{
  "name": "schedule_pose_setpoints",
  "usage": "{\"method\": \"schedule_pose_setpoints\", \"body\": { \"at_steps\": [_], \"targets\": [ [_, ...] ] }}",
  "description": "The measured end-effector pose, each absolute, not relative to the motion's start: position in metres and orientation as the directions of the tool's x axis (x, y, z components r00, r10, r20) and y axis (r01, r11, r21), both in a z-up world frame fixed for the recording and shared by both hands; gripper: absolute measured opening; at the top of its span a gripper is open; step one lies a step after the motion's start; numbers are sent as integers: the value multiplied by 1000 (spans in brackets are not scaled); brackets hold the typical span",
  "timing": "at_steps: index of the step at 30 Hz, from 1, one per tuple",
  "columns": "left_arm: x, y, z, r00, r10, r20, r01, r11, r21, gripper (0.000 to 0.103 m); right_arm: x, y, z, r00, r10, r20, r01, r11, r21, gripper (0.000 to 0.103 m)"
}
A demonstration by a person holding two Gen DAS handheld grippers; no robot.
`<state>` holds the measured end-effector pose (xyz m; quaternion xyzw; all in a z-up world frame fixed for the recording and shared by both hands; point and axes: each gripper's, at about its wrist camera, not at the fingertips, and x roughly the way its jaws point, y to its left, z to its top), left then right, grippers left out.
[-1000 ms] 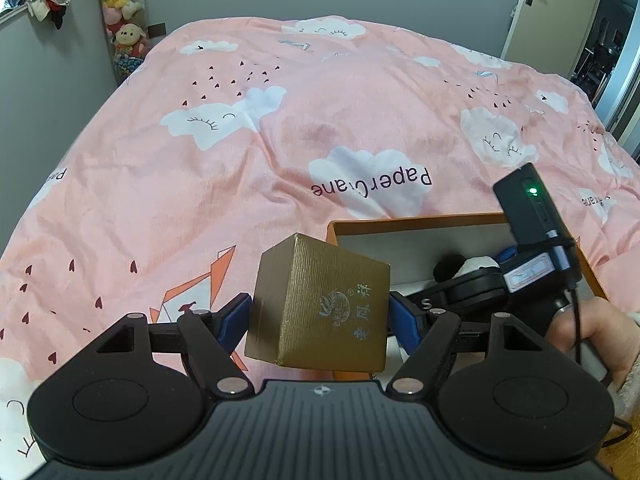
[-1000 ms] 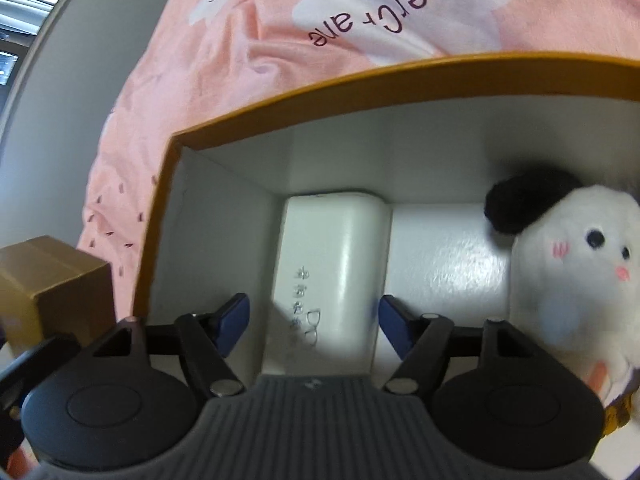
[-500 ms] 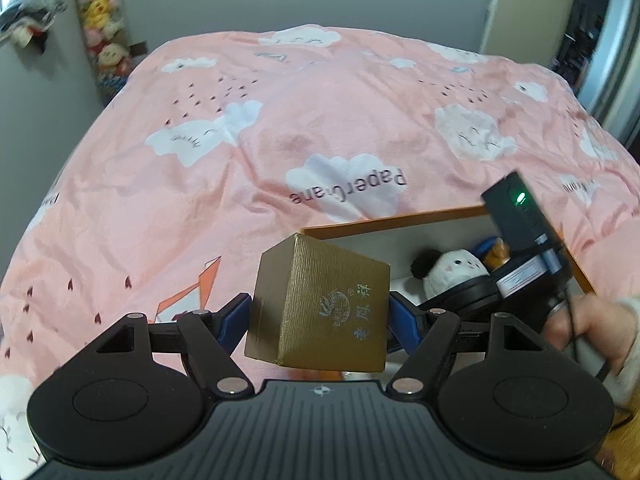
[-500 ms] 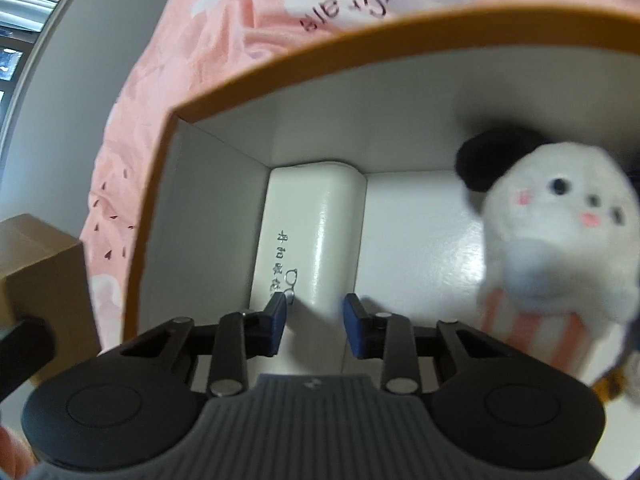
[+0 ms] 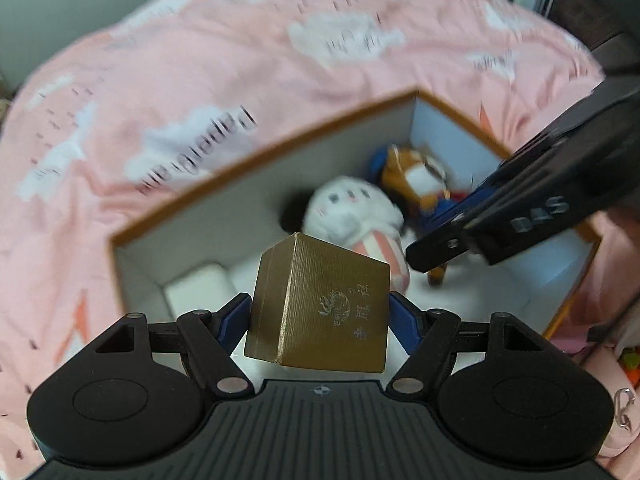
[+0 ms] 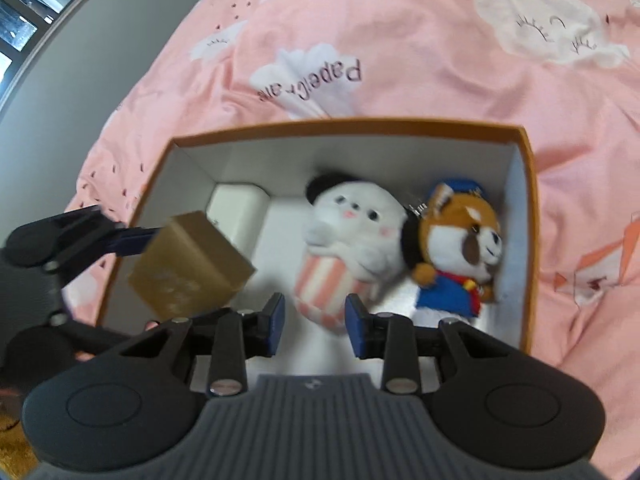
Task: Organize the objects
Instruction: 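Lower the glasses case into the box and open the right gripper, then lower the gold box into the orange box and open the left gripper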
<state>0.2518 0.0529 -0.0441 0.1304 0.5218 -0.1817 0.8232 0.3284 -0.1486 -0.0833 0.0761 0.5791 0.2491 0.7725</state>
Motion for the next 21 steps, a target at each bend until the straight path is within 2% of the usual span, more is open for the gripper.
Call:
{"method": "schedule_pose_setpoints", "body": {
  "at_steps": [10,17,19,21],
  "targets": [
    [268,58,-85,209,-164,-964,422,904,-63,85,327,-149,-107,124,515,-848,-296,835,464,37],
    [261,67,-78,222,-184,-957,405,911,-82,84,326,-140,-110,113,514,-850,-310,831,462,39],
    [260,71,-76,217,-193,-957,387,917,-97,75,326,-139,-111,106,516,-850,-311,829,465,40],
    [263,76,-71,220,-215,-952,369,921,-122,71,325,-137,-110,103,517,-850,-316,827,465,40]
  ]
}}
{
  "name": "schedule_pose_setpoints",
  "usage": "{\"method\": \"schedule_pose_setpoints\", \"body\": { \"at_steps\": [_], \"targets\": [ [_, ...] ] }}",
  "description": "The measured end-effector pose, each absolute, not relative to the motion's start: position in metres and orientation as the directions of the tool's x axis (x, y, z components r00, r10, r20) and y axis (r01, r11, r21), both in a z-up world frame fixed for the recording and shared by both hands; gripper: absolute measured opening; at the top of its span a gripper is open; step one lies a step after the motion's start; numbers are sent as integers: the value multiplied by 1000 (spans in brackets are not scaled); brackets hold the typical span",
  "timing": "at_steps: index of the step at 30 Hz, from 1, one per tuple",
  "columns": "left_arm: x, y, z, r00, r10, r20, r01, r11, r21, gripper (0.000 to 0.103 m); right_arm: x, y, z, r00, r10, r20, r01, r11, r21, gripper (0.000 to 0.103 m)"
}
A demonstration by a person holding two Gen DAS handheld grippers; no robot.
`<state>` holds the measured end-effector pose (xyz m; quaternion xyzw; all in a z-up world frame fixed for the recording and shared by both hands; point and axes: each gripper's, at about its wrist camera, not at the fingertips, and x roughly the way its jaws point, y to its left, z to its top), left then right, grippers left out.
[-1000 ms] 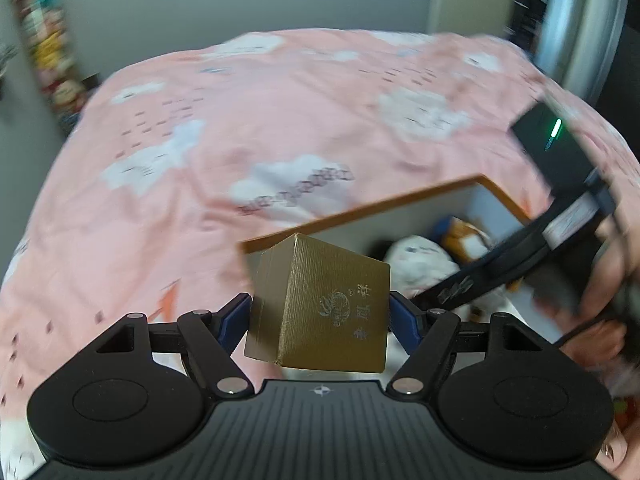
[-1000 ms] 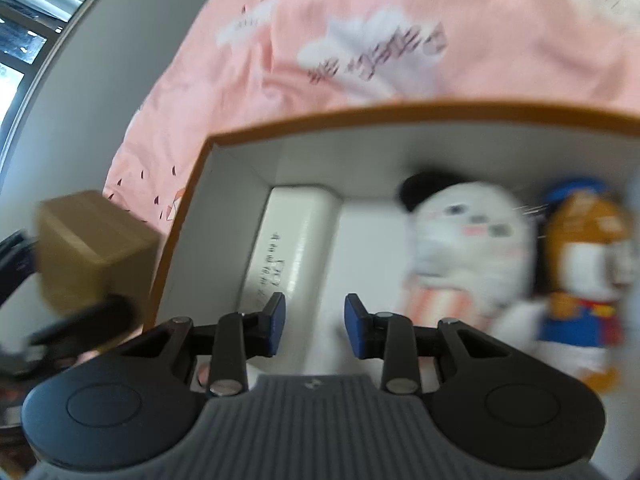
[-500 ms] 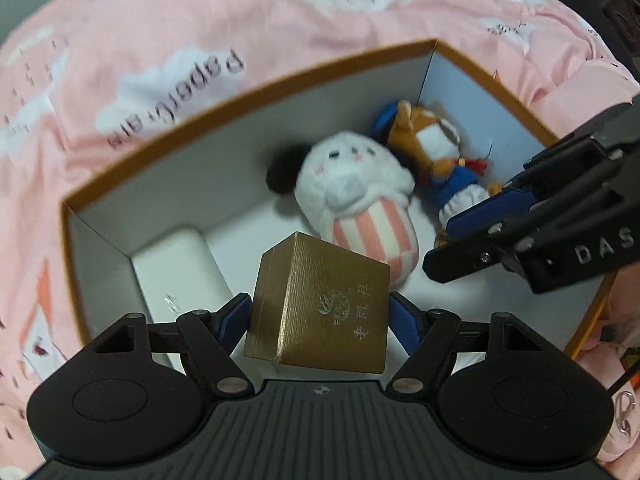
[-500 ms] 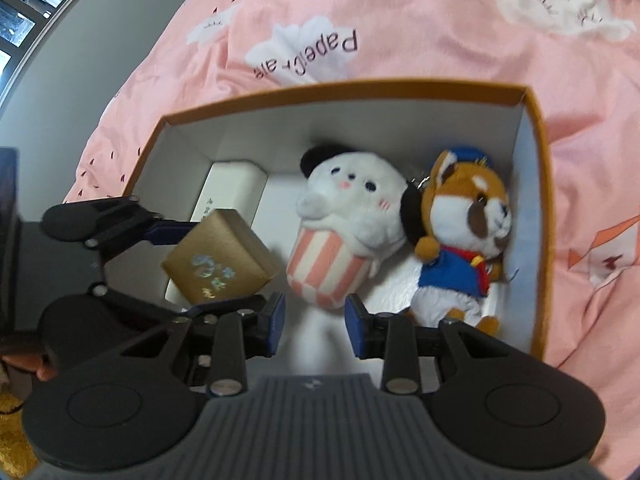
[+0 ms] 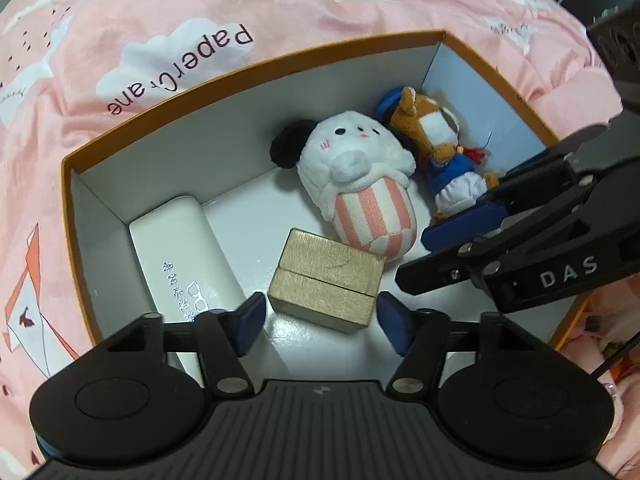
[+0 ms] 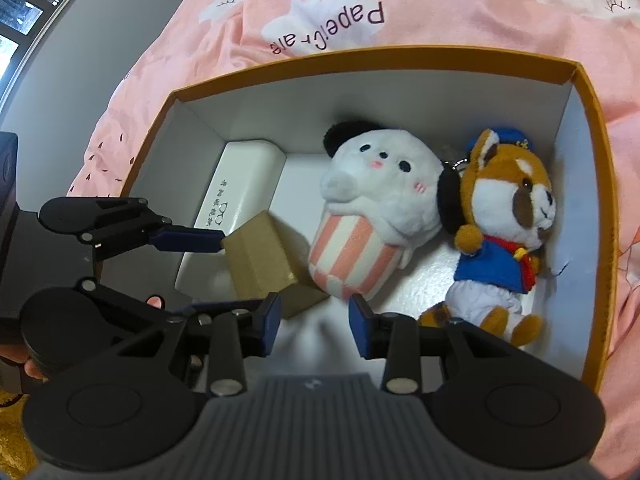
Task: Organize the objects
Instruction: 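Lower the gold box into the orange box and open the left gripper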
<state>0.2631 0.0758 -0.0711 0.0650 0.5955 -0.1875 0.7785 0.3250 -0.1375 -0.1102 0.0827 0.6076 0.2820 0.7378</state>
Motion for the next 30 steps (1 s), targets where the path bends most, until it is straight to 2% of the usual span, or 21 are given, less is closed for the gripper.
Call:
{"method": "schedule_pose_setpoints", "body": {
  "at_steps": [2,5,6,12,14,16,17,21,25,30],
  "targets": [
    [262,81,-65,248,-235,-940,352,926,-138,66,324,-137,-107,112,523,-845,-321,824,467,40],
    [253,93,-50,301,-246,-921,329,934,-142,66,321,-132,-97,128,531,-838,-376,808,454,41],
    [250,97,-45,327,-240,-914,313,940,-134,62,321,-128,-95,136,529,-838,-395,805,444,46],
    [240,128,-14,446,-187,-875,193,975,-110,59,326,-87,-87,162,485,-859,-559,763,326,62],
    [237,136,-11,478,-170,-862,146,983,-113,58,330,-72,-89,160,458,-875,-597,751,284,62],
    [234,143,-9,492,-164,-855,110,986,-126,45,335,-58,-95,137,430,-892,-627,735,258,62],
    [233,145,-8,497,-165,-852,96,986,-135,43,338,-53,-98,126,415,-901,-636,731,247,62],
    [223,152,-3,535,-154,-831,68,988,-140,42,342,-38,-106,95,370,-924,-676,705,213,48],
    [215,164,1,564,-190,-804,43,979,-201,41,339,-34,-103,65,350,-935,-755,630,184,47],
    [209,171,2,583,-146,-800,10,985,-172,41,327,-30,-97,-68,344,-936,-861,454,230,47]
  ]
}}
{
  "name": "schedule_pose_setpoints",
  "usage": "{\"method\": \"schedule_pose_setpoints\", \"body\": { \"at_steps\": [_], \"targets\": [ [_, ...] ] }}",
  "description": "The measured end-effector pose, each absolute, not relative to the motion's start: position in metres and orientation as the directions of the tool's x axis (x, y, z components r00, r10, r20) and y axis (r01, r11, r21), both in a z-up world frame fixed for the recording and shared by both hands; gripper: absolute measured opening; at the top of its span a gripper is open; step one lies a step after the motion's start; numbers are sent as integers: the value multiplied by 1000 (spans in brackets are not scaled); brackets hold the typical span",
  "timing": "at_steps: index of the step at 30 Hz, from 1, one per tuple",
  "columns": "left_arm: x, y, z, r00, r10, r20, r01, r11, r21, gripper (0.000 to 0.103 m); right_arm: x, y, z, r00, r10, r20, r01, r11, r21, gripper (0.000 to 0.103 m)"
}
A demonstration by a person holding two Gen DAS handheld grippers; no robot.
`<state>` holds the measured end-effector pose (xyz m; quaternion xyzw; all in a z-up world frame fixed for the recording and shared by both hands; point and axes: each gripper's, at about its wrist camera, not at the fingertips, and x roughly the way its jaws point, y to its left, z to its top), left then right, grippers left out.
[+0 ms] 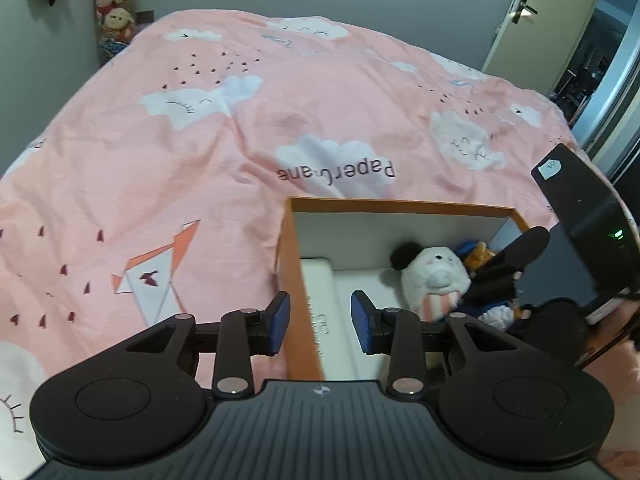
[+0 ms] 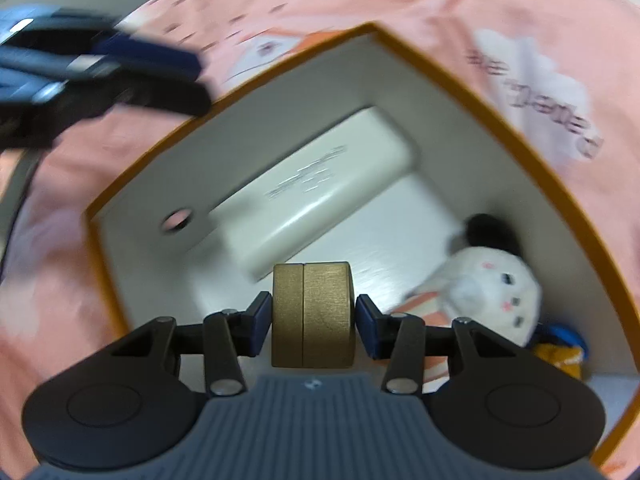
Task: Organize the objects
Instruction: 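Lower the gold box into the orange box and open the left gripper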
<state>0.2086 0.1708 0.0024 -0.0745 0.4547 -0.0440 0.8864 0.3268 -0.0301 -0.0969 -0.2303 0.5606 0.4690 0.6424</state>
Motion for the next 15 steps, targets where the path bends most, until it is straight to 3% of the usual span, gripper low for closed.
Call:
{"method": "schedule_pose_setpoints", "body": {
  "at_steps": [7,15],
  "targets": [
    [196,181,18,514,-140,-846,53,990,-131,40,316,-13,-96,-236,341,-910,-906,263,333,47],
    [160,206,26,481,-65,-874,38,998,-54,40,316,0,-105,-281,369,-886,-914,179,364,47]
  ]
}}
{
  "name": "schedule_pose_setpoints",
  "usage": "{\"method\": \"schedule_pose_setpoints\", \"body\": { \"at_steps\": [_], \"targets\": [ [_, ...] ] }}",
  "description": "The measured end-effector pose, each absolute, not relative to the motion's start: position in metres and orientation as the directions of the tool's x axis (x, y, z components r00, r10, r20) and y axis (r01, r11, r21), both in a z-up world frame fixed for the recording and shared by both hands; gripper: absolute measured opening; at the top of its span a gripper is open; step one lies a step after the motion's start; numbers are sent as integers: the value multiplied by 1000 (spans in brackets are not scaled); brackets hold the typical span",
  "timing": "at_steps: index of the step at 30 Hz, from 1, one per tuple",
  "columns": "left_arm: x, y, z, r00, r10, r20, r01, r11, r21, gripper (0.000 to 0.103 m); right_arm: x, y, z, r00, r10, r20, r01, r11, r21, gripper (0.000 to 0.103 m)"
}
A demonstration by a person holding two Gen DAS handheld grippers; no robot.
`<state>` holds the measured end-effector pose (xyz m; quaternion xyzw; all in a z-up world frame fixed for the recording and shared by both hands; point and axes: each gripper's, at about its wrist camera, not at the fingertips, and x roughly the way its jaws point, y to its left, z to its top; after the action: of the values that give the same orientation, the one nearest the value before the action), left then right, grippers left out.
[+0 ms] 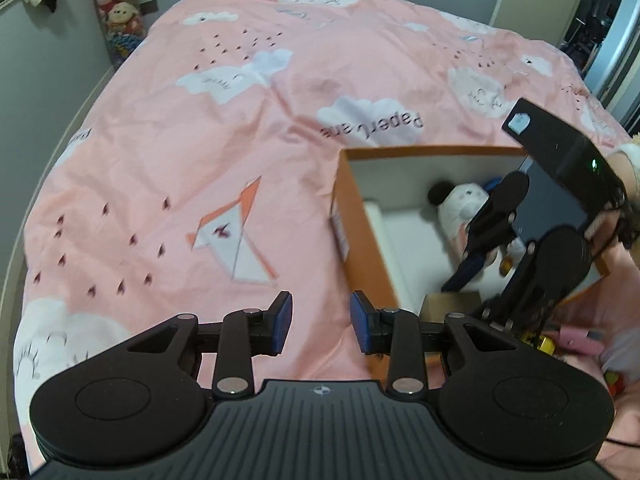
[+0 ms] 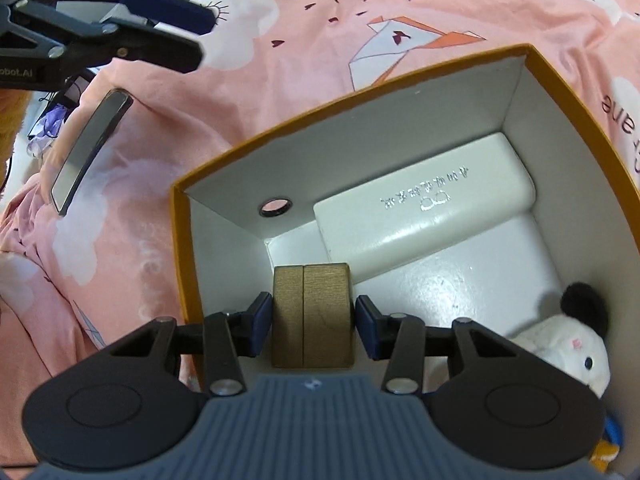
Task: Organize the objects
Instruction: 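Lower the gold box into the orange box and open the left gripper, then withdraw both grippers from the orange box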
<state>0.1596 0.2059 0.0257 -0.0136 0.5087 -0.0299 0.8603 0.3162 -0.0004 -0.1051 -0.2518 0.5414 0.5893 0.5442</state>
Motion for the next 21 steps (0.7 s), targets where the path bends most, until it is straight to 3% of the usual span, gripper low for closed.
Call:
{"method": "schedule_pose_setpoints", "body": {
  "at_steps": [8,11,12,13,21],
  "targets": [
    [139,210,10,442,-96,-892,41,995,-87,40,311,-1,-105,-277,332,-902,-912,205,355,49],
    [132,209,10,444,-116,-888,49,993,-105,40,304,0,-101,-299,323,-898,-930,110,350,48],
    [131,209,10,444,-117,-889,49,993,-106,40,304,0,-101,-319,324,-891,-929,78,361,38],
    [129,209,10,443,-117,-889,48,993,-107,40,305,1,-99,-324,327,-888,-931,55,360,35],
    [99,222,7,474,-110,-874,10,993,-119,40,315,-3,-94,-296,374,-879,-932,90,352,37]
  ]
}}
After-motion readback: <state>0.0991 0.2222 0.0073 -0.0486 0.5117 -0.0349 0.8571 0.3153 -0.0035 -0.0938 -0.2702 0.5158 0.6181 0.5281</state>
